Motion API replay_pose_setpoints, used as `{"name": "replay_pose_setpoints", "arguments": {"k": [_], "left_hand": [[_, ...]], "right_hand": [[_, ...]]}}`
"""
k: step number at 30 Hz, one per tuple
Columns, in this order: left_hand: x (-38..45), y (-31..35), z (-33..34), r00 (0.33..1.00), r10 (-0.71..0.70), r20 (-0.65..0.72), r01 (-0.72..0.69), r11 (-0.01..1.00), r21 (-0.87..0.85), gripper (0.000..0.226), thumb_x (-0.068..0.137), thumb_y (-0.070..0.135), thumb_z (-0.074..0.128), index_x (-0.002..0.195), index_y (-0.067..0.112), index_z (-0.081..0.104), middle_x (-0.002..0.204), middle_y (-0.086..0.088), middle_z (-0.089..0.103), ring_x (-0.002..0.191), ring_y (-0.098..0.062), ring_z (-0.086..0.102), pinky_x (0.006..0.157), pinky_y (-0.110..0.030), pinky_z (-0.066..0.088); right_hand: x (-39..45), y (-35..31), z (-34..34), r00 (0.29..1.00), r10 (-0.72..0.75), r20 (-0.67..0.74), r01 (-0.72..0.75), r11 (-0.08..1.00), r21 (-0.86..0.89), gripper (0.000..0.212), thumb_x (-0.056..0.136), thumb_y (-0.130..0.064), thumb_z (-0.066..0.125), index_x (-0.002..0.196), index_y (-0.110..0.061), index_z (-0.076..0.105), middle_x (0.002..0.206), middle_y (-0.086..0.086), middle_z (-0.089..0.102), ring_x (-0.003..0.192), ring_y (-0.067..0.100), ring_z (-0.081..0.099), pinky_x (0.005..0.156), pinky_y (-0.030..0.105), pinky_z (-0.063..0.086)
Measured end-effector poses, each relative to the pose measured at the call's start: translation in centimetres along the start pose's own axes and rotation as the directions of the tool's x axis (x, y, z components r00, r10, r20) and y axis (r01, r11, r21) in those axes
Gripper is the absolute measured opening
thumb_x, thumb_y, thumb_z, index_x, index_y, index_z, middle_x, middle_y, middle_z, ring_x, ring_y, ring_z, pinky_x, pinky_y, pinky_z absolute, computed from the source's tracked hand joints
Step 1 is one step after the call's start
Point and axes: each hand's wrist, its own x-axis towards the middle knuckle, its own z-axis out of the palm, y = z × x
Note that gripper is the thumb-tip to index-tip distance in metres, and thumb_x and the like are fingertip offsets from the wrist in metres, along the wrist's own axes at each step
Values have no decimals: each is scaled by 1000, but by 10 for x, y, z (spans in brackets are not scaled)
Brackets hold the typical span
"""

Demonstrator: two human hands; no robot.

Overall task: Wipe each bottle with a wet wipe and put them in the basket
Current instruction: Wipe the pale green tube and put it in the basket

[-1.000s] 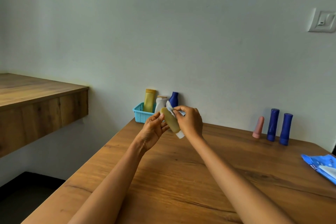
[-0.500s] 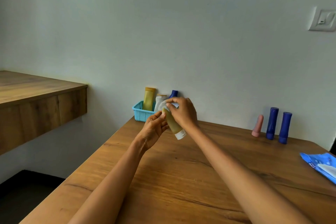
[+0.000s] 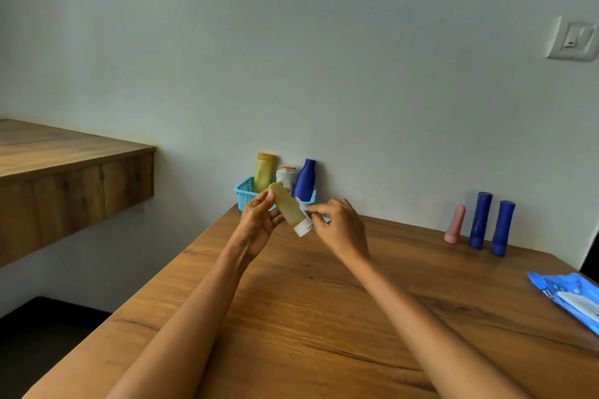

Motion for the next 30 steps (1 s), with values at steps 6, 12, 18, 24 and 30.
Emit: {"name": "replay_pose_setpoints", "arguments": {"k": [6, 12, 18, 24, 30], "left_hand": [[1, -7, 3, 999, -40, 20, 39, 997, 67, 37, 82, 21, 56, 118, 13, 59, 105, -6, 71, 93, -22, 69, 85, -38, 54], [2, -3, -1, 999, 40, -13, -38, 992, 122, 30, 85, 20, 56, 114, 13, 61, 94, 0, 73, 82, -13, 70, 76, -28, 56], [4, -5, -1, 997, 45, -58, -39, 993, 110, 29, 93, 14, 51, 121, 6, 56, 92, -3, 73, 80, -14, 70, 71, -26, 58], [1, -6, 7, 999, 22, -24, -21, 998, 53, 23, 91, 16, 52, 111, 9, 61, 92, -4, 73, 80, -15, 70, 73, -27, 57], [-1, -7, 13, 998, -26, 51, 23, 997, 68, 21, 89, 20, 52, 105, 10, 61, 84, 0, 72, 75, -12, 70, 68, -25, 58]], "right_hand": [[20, -5, -4, 955, 296, -20, -276, 911, 305, 26, 90, -19, 59, 115, -14, 65, 116, 4, 66, 105, 19, 61, 71, 19, 44], [14, -32, 8, 988, 142, 52, -151, 957, 248, 28, 91, -14, 58, 117, -11, 64, 117, 8, 65, 105, 20, 61, 82, 21, 46], [-4, -34, 11, 999, -26, -25, 29, 986, 164, 26, 90, -12, 58, 114, -13, 66, 113, 6, 62, 98, 17, 60, 77, 17, 48], [18, -36, 12, 995, 73, -70, -64, 991, 115, 24, 92, -11, 53, 112, -14, 67, 112, 7, 61, 97, 20, 58, 71, 16, 36], [38, -58, 16, 991, 8, -131, 16, 984, 180, 22, 91, -8, 52, 103, -12, 70, 111, 7, 62, 102, 21, 58, 82, 26, 46]]}}
